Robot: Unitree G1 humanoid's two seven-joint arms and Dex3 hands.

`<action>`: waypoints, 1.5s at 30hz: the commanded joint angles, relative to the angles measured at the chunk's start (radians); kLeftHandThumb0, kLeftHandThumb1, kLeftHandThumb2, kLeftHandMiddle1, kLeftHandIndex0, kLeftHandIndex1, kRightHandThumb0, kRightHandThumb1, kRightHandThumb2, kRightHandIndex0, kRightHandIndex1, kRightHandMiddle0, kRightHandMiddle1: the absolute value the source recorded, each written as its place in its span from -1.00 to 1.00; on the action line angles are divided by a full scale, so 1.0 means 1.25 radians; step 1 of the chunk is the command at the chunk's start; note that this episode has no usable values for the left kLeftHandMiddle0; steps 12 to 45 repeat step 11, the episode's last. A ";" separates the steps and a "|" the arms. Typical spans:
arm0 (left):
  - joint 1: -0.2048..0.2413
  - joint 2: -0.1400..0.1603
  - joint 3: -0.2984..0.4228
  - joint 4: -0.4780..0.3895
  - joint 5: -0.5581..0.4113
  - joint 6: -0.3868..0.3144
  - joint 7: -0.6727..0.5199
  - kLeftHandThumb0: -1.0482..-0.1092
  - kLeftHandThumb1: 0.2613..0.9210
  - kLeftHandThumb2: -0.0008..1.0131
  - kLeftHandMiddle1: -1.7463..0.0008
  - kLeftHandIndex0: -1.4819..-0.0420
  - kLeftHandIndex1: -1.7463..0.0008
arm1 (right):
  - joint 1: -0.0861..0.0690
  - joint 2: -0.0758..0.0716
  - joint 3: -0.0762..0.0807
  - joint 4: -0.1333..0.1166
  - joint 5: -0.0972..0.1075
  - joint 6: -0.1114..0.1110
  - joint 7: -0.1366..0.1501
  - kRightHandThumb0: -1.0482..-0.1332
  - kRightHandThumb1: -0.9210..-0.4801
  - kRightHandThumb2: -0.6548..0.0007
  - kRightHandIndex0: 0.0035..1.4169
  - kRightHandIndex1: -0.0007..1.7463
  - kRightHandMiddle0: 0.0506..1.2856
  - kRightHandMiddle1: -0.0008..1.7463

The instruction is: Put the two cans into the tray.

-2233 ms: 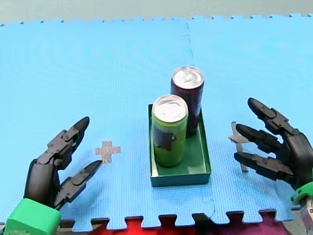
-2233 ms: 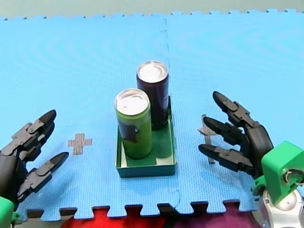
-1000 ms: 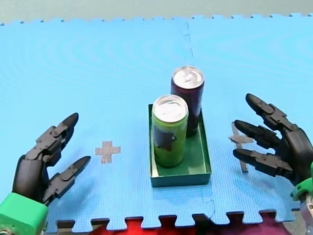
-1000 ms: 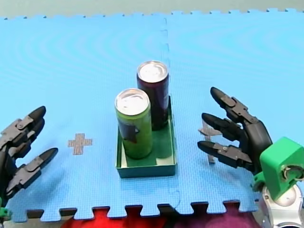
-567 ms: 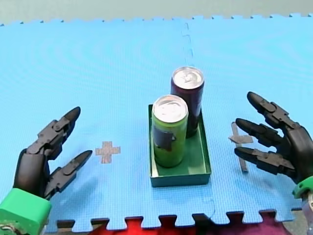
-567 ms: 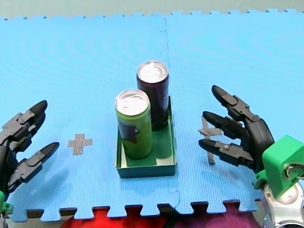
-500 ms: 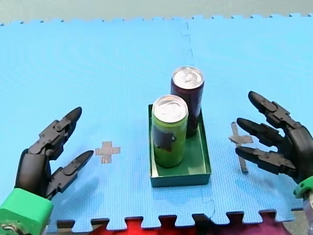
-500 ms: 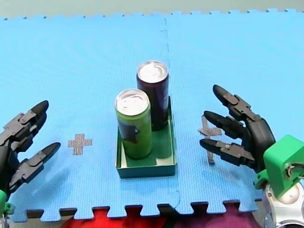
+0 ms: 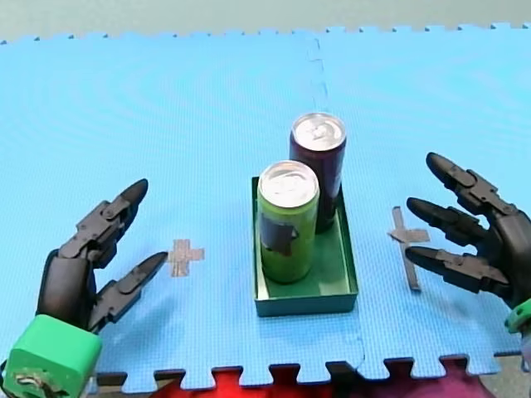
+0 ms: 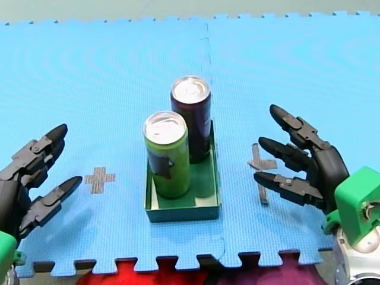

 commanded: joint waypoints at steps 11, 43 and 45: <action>-0.011 -0.003 -0.003 0.000 -0.002 0.008 0.007 -1.00 0.97 -1.00 1.00 0.27 1.00 | -0.004 -0.001 0.007 -0.012 -0.005 0.004 -0.013 -0.11 -0.04 1.00 -0.28 -1.00 -0.48 -1.00; -0.011 -0.003 -0.003 0.000 -0.002 0.008 0.007 -1.00 0.97 -1.00 1.00 0.27 1.00 | -0.004 -0.001 0.007 -0.012 -0.005 0.004 -0.013 -0.11 -0.04 1.00 -0.28 -1.00 -0.48 -1.00; -0.011 -0.003 -0.003 0.000 -0.002 0.008 0.007 -1.00 0.97 -1.00 1.00 0.27 1.00 | -0.004 -0.001 0.007 -0.012 -0.005 0.004 -0.013 -0.11 -0.04 1.00 -0.28 -1.00 -0.48 -1.00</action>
